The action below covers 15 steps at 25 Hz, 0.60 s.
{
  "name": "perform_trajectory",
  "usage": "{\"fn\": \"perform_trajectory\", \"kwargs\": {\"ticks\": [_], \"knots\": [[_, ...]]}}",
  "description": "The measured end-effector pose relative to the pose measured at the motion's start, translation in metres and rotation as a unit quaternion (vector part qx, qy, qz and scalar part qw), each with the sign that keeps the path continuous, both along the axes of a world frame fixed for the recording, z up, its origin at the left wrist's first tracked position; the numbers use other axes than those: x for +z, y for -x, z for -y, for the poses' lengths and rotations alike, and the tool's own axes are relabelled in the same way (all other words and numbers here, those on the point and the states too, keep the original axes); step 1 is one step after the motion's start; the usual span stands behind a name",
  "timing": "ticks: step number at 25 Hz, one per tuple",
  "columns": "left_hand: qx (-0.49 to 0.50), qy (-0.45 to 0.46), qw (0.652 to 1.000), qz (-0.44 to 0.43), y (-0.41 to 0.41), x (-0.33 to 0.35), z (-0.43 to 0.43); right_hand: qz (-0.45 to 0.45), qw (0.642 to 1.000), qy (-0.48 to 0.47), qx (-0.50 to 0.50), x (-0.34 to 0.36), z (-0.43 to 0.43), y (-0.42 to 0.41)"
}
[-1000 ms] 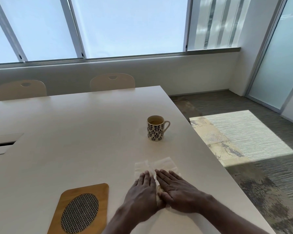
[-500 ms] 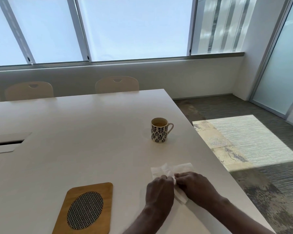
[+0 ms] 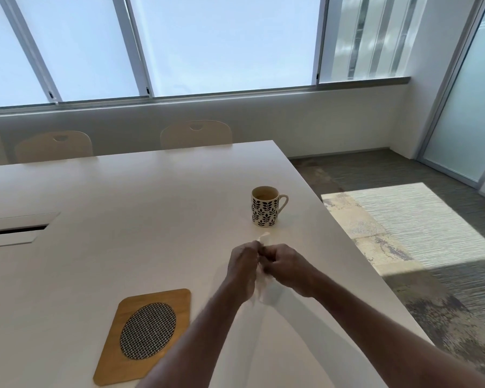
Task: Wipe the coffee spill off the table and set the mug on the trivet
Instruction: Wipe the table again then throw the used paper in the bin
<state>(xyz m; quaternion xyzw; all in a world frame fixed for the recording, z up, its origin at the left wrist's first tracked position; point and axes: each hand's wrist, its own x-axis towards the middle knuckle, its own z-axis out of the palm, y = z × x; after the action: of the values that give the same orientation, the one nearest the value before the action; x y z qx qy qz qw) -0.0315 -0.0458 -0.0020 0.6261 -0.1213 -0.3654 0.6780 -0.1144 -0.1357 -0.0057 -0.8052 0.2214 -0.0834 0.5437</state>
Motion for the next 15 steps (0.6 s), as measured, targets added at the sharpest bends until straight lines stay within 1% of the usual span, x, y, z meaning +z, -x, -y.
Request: {"fn": "perform_trajectory", "kwargs": {"ticks": [2, 4, 5, 6, 7, 8, 9, 10, 12, 14, 15], "knots": [[0.008, 0.029, 0.999, -0.029, -0.004, 0.006, -0.001, 0.020, 0.999, 0.025, 0.014, 0.006, 0.004, 0.006], [0.045, 0.041, 0.997, -0.055, -0.002, 0.009, 0.002, 0.071, 0.995, 0.034, -0.060, 0.014, 0.012, 0.011], [0.062, 0.045, 0.995, -0.063, 0.002, 0.011, 0.004, 0.083, 0.990, 0.047, -0.104, 0.019, 0.017, 0.013], [0.074, 0.050, 0.994, -0.067, 0.007, 0.014, 0.007, 0.083, 0.986, 0.075, -0.125, 0.022, 0.020, 0.014], [0.082, 0.057, 0.993, -0.068, 0.011, 0.015, 0.009, 0.068, 0.986, 0.099, -0.115, 0.023, 0.021, 0.015], [0.087, 0.064, 0.992, -0.068, 0.014, 0.015, 0.012, 0.058, 0.989, 0.101, -0.086, 0.023, 0.020, 0.016], [0.090, 0.071, 0.991, -0.069, 0.017, 0.015, 0.014, 0.068, 0.992, 0.087, -0.059, 0.022, 0.015, 0.017], [0.087, 0.082, 0.990, -0.071, 0.018, 0.016, 0.015, 0.092, 0.991, 0.080, -0.055, 0.020, 0.009, 0.017], [0.049, 0.119, 0.988, -0.081, 0.019, 0.019, 0.013, 0.150, 0.978, 0.102, -0.102, 0.019, 0.002, 0.019], [-0.046, 0.174, 0.980, -0.081, 0.019, 0.022, 0.009, 0.184, 0.959, 0.123, -0.175, 0.018, 0.005, 0.020], [-0.100, 0.189, 0.975, -0.059, 0.018, 0.021, 0.006, 0.189, 0.950, 0.132, -0.210, 0.019, 0.008, 0.020]]}}
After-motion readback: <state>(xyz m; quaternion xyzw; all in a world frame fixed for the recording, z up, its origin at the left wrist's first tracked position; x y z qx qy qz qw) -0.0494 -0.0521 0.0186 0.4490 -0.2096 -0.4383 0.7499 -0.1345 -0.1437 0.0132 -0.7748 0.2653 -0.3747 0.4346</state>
